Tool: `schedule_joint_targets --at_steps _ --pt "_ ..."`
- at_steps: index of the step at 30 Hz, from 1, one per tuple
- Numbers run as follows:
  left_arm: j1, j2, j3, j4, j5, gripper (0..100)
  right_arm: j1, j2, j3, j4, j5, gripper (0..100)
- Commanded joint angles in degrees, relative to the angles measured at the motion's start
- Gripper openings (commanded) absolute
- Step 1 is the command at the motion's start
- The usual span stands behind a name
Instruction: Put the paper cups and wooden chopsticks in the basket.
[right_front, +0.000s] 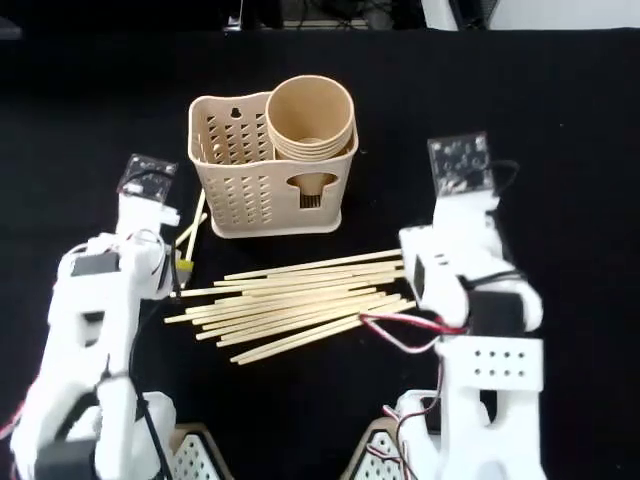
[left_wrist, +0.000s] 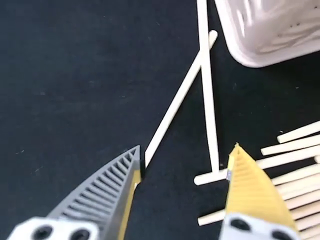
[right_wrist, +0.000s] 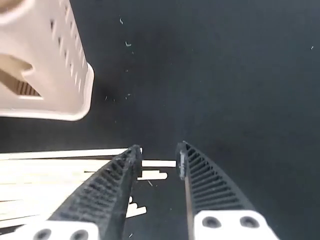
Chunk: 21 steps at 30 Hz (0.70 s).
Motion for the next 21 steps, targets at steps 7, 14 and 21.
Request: schedule_joint_targets --at_steps 7,14,21 --pt "1.45 19.69 -15.60 -1.41 -0.44 28 0.53 -6.55 16.75 -9.41 -0.18 13.1" --pt "-0.04 25.41 -19.03 -0.97 -5.54 28 -4.22 -9.89 22.99 -10.55 -2.64 13.1" --pt "-6.99 25.41 -17.89 -0.62 -14.33 28 -6.15 -13.67 25.27 -10.55 -3.25 13.1"
